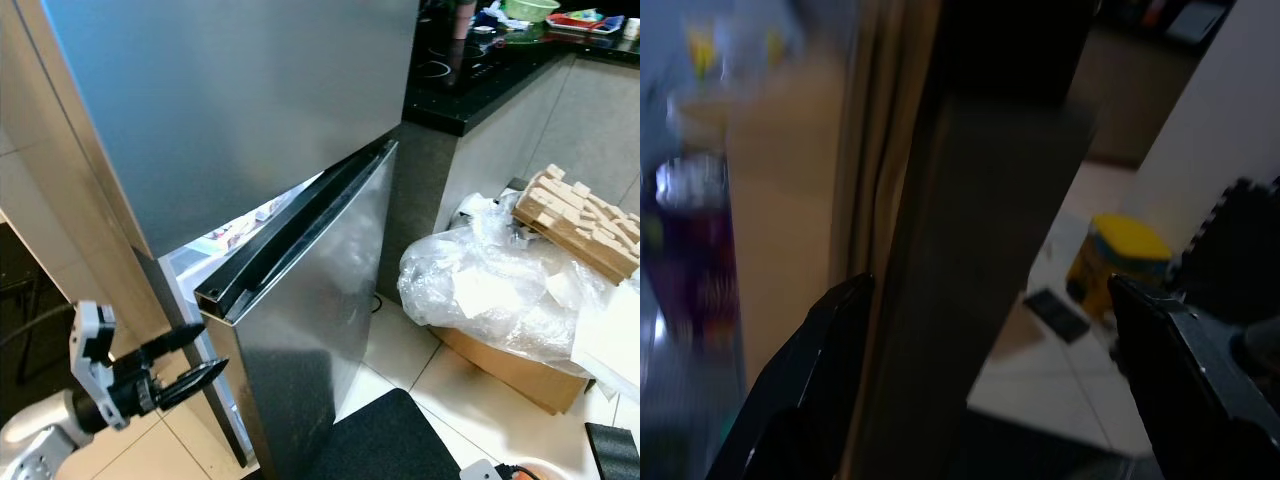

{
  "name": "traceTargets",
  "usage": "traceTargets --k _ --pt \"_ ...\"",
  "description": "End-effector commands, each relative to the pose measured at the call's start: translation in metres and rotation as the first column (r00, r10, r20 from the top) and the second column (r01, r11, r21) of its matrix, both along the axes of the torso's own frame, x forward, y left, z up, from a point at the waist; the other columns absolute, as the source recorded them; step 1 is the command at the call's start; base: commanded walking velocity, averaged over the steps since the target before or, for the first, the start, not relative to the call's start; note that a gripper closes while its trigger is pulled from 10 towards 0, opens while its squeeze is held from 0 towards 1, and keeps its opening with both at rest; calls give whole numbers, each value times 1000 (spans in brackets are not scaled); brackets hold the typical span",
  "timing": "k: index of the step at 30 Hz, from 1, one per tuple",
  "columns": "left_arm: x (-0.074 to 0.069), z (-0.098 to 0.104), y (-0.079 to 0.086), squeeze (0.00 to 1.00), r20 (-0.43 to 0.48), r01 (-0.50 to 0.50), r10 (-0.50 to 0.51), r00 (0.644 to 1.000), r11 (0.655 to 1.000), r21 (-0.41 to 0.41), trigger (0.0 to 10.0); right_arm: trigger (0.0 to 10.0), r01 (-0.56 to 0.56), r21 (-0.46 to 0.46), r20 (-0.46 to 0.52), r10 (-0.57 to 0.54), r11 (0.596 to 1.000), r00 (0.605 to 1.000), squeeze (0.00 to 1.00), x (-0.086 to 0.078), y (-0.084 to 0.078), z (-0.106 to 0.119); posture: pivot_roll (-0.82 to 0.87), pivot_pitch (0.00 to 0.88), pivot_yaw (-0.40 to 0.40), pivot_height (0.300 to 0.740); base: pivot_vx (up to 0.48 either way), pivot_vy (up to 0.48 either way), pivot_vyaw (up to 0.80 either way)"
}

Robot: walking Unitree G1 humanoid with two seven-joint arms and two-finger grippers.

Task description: Restocking fridge

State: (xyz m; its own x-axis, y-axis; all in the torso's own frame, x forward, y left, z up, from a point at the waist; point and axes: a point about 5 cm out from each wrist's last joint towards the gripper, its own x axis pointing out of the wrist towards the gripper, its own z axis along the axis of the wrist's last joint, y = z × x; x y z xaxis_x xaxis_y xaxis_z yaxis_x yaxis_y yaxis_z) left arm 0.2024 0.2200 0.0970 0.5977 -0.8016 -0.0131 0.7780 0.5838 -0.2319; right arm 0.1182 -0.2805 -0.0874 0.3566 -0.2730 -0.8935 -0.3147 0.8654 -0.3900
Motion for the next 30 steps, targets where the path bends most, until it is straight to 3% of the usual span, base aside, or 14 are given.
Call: traceTargets --k 1,6,11,14,15,16,19,20,21,23,24,27,28,30 --pt "-8 -18 8 0 -76 -16 21 997 998 59 10000 10000 13 -4 15 -13 1000 1000 0 3 0 1 -24 0 -14 740 0 0 0" --pt "-36 -59 8 0 -281 -10 15 960 1000 20 10000 10000 16 -3 12 -16 1000 1000 0 1 1 0 -22 0 -10 740 0 0 0" --pt "-56 -88 8 0 -401 -46 49 915 999 17 10000 10000 16 -2 10 -16 1000 1000 0 1 1 0 -22 0 -10 740 0 0 0" --pt "-70 -120 16 0 -511 -148 180 841 984 103 10000 10000 14 -3 9 -14 1000 1000 0 0 1 0 -21 0 -13 740 0 0 0" --pt "-70 -120 16 0 -511 -148 180 841 984 103 10000 10000 14 -3 9 -14 1000 1000 0 0 1 0 -21 0 -13 740 0 0 0" --pt "-74 -134 20 0 -531 -222 288 797 957 186 10000 10000 14 -3 9 -14 1000 1000 0 0 1 0 -21 0 -13 740 0 0 0" --pt "-74 -141 23 0 -528 -263 359 769 932 251 10000 10000 14 -3 9 -14 1000 1000 0 1 1 0 -20 0 -12 740 0 0 0" --pt "-75 -148 26 0 -542 -322 432 721 901 291 10000 10000 14 -3 8 -14 1000 1000 0 1 1 0 -20 0 -12 740 0 0 0" --pt "-75 -148 26 0 -542 -322 432 721 901 291 10000 10000 14 -3 8 -14 1000 1000 0 1 1 0 -20 0 -12 740 0 0 0" --pt "-84 -164 26 0 -586 -381 525 617 851 361 10000 10000 13 -2 7 -13 1000 1000 0 1 2 0 -22 0 -13 740 0 0 0" --pt "-84 -164 26 0 -586 -381 525 617 851 361 10000 10000 13 -2 7 -13 1000 1000 0 1 2 0 -22 0 -13 740 0 0 0" --pt "-99 -180 19 0 -626 -381 592 508 806 453 10000 10000 13 0 5 -13 1000 1000 0 0 2 -1 -22 0 -13 740 0 0 0" --pt "-99 -180 19 0 -626 -381 592 508 806 453 10000 10000 13 0 5 -13 1000 1000 0 0 2 -1 -22 0 -13 740 0 0 0" --pt "-108 -188 12 0 -631 -402 631 451 775 487 10000 10000 14 -1 5 -14 1000 1000 0 0 2 -1 -22 0 -13 740 0 0 0"
